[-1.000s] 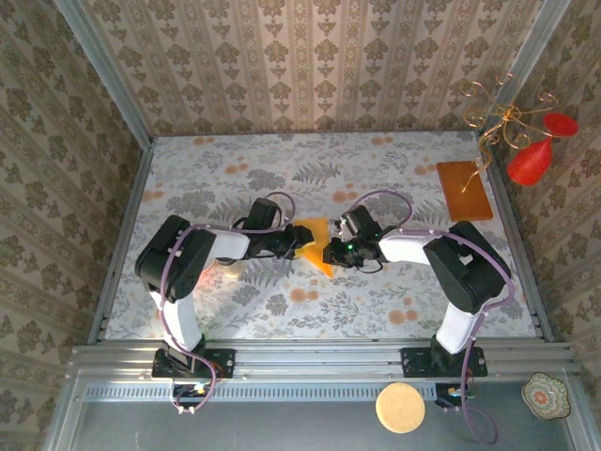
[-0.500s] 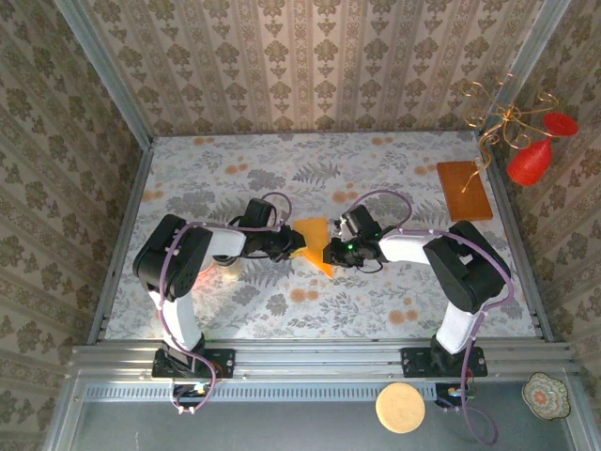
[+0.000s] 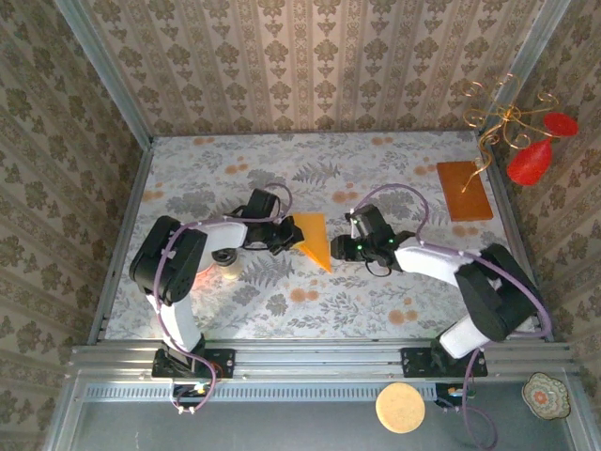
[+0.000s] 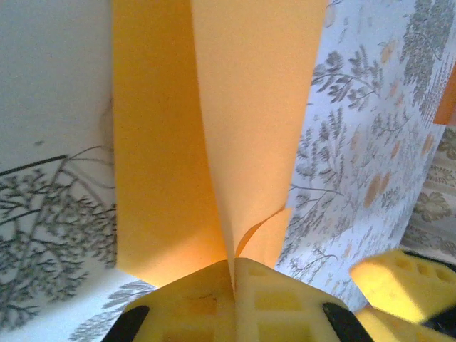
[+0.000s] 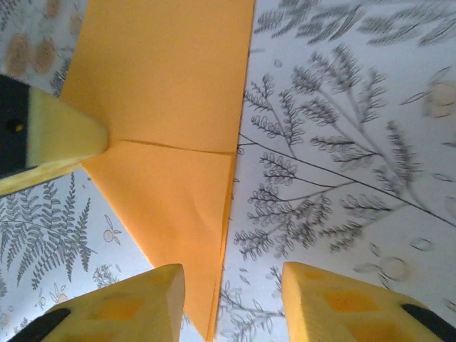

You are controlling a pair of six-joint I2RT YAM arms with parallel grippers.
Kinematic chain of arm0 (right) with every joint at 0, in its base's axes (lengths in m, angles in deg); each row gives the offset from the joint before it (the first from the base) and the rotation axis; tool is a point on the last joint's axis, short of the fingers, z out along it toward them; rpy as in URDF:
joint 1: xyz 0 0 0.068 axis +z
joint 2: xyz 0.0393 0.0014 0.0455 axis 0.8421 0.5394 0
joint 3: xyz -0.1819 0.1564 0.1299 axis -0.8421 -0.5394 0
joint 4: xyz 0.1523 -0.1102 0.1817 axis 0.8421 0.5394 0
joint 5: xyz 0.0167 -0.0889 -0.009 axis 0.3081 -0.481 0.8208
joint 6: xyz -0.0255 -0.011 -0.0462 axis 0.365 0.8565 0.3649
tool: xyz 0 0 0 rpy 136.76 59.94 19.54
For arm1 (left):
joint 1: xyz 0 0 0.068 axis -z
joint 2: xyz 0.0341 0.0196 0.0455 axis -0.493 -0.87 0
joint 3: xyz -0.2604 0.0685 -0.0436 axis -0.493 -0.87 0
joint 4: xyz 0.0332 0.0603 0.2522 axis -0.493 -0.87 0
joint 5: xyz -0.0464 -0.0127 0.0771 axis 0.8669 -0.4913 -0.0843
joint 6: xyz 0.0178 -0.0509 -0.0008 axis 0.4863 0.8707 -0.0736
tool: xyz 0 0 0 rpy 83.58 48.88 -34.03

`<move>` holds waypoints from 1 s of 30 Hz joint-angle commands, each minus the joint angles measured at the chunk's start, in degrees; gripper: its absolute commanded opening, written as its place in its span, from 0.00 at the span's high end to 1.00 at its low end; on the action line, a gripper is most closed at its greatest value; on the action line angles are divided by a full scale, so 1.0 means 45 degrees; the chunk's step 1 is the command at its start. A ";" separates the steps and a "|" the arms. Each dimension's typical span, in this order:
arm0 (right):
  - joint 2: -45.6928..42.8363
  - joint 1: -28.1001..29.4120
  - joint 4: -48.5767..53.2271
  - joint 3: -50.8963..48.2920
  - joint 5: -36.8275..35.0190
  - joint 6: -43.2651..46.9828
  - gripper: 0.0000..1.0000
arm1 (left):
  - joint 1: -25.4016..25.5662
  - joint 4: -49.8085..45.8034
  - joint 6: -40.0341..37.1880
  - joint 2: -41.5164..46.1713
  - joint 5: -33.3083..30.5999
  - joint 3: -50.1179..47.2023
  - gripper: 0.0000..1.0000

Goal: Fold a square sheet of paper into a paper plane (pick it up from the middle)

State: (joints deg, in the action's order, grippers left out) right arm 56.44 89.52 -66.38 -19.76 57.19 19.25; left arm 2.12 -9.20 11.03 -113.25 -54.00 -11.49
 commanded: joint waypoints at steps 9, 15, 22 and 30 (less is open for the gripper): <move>-0.0423 0.2518 -0.0524 -0.0366 -0.3779 0.2038 0.53 | 0.0796 -0.2356 0.0853 0.0117 -0.1650 0.1661 0.95; 0.0979 0.3381 -0.0629 0.0418 -0.4353 0.2324 0.54 | 0.0836 -0.2279 0.1346 0.0124 -0.1557 0.1689 0.95; 0.2149 0.3516 -0.0839 0.1173 -0.4829 0.2449 0.57 | 0.0875 -0.2317 0.1514 0.0188 -0.1480 0.1683 0.95; 0.2895 0.3509 -0.1220 0.1491 -0.5263 0.2436 0.61 | 0.0875 -0.2336 0.1491 0.0179 -0.1392 0.1693 0.94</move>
State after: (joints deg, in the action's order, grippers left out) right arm 68.55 104.93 -70.64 -14.45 36.78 29.92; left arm 5.75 -18.29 16.69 -112.83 -60.31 -4.89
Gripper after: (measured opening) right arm 0.391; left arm 0.065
